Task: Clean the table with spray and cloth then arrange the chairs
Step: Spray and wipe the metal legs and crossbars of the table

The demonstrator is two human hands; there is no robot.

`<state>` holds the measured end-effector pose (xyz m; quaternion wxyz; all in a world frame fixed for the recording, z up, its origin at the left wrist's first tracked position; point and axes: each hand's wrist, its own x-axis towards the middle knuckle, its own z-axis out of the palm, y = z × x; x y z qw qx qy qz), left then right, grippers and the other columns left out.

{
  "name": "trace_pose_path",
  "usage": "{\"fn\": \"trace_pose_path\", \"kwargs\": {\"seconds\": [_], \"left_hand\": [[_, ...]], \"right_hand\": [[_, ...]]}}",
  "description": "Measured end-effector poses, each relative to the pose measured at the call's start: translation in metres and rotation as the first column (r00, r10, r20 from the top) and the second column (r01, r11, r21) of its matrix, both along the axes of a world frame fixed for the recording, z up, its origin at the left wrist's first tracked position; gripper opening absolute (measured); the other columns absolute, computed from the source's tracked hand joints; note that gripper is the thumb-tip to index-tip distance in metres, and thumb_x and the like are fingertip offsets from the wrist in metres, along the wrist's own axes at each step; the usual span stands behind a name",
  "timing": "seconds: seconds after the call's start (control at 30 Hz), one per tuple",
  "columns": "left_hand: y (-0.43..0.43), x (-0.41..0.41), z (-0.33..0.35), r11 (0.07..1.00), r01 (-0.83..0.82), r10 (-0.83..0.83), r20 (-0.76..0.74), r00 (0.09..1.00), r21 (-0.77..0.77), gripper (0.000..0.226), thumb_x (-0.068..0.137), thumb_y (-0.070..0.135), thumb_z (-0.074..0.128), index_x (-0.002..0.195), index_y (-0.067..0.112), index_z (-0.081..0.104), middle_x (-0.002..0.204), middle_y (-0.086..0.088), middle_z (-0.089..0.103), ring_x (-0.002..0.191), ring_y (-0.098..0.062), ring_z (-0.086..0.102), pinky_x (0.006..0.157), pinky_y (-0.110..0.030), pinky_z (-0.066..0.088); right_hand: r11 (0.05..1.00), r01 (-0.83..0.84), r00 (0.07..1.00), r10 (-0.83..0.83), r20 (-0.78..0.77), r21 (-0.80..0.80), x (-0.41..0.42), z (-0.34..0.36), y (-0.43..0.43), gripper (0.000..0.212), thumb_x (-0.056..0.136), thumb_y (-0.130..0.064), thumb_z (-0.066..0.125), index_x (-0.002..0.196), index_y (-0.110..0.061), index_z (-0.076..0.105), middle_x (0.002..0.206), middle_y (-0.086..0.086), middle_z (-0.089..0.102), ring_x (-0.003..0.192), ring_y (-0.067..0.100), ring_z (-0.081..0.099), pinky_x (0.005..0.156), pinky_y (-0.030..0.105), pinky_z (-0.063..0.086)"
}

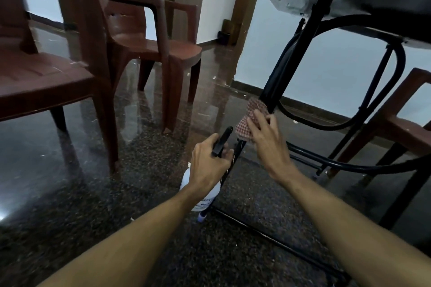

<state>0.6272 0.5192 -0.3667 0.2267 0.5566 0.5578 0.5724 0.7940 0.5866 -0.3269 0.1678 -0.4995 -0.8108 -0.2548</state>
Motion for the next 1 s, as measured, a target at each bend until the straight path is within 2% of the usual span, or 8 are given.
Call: {"fn": "trace_pose_path", "kwargs": {"seconds": [0.07,0.23,0.4,0.5,0.57,0.73,0.9,1.0], "left_hand": [[-0.002,-0.003,-0.002,1.000,0.003,-0.003,-0.002,1.000,-0.018,0.017,0.084,0.019,0.076,0.080,0.022,0.060,0.071,0.007,0.066,0.069,-0.012,0.064,0.067,-0.041,0.057],[-0.003,-0.011,-0.017,0.999,-0.013,0.011,-0.027,1.000,-0.050,0.016,0.084,0.019,0.075,0.079,0.020,0.060,0.068,0.007,0.063,0.065,-0.012,0.061,0.064,-0.034,0.051],[-0.010,-0.009,-0.045,0.994,-0.012,0.005,-0.063,0.998,-0.105,0.014,0.083,0.017,0.071,0.078,0.020,0.058,0.068,0.001,0.063,0.068,-0.021,0.063,0.065,-0.042,0.054],[-0.013,-0.009,-0.066,0.991,-0.008,0.001,-0.050,0.999,-0.133,0.013,0.083,0.017,0.071,0.078,0.020,0.059,0.069,0.001,0.065,0.069,-0.020,0.064,0.065,-0.039,0.053],[-0.015,-0.009,-0.080,0.987,-0.008,0.000,-0.050,0.999,-0.161,0.013,0.082,0.018,0.071,0.079,0.021,0.059,0.070,0.001,0.065,0.070,-0.020,0.065,0.065,-0.038,0.054],[-0.027,-0.011,-0.104,0.975,-0.018,0.002,-0.073,0.997,-0.222,0.011,0.082,0.015,0.067,0.078,0.020,0.058,0.066,0.001,0.061,0.063,-0.021,0.060,0.056,-0.034,0.045],[-0.028,-0.026,-0.113,0.974,-0.046,0.024,-0.100,0.995,-0.223,0.016,0.081,0.013,0.069,0.076,0.023,0.058,0.068,0.003,0.063,0.065,-0.017,0.062,0.058,-0.035,0.049],[-0.034,-0.032,-0.120,0.967,-0.083,0.054,-0.124,0.991,-0.243,0.024,0.081,0.012,0.069,0.071,0.026,0.053,0.063,0.006,0.057,0.059,-0.015,0.055,0.053,-0.030,0.039]], "right_hand": [[0.999,-0.033,0.999,0.033,0.040,-0.008,0.003,-0.007,-0.004,0.072,0.070,0.002,0.080,0.137,-0.004,0.053,0.138,0.016,0.043,0.116,0.035,0.046,0.071,0.041,0.061],[0.994,-0.018,0.997,0.026,-0.072,0.108,-0.012,0.025,0.013,0.067,0.073,0.005,0.076,0.136,-0.002,0.053,0.140,0.016,0.043,0.114,0.036,0.046,0.069,0.038,0.057],[0.990,-0.128,0.981,0.135,0.140,-0.059,0.000,-0.031,-0.011,0.066,0.064,0.007,0.082,0.126,-0.002,0.062,0.138,0.020,0.051,0.113,0.043,0.053,0.063,0.044,0.061],[0.993,-0.113,0.992,0.115,-0.050,0.026,-0.004,-0.012,0.006,0.060,0.075,0.004,0.074,0.133,-0.005,0.058,0.143,0.016,0.045,0.120,0.039,0.046,0.083,0.047,0.059],[0.996,-0.063,0.989,0.072,-0.126,0.068,-0.003,-0.008,0.011,0.060,0.077,0.003,0.073,0.134,-0.007,0.056,0.144,0.016,0.042,0.123,0.038,0.042,0.085,0.047,0.057],[0.961,-0.182,0.937,0.233,0.261,-0.207,-0.008,-0.072,-0.018,0.055,0.072,0.004,0.073,0.125,-0.007,0.060,0.137,0.014,0.044,0.115,0.036,0.045,0.056,0.037,0.055],[0.990,-0.122,0.992,0.124,0.023,-0.069,-0.013,-0.084,-0.006,0.056,0.071,0.007,0.071,0.125,-0.005,0.059,0.138,0.017,0.044,0.113,0.042,0.047,0.055,0.037,0.052],[0.937,-0.231,0.957,0.268,0.114,-0.263,-0.013,-0.138,-0.025,0.051,0.077,0.004,0.068,0.124,-0.012,0.059,0.145,0.012,0.037,0.121,0.042,0.047,0.064,0.042,0.058]]}}
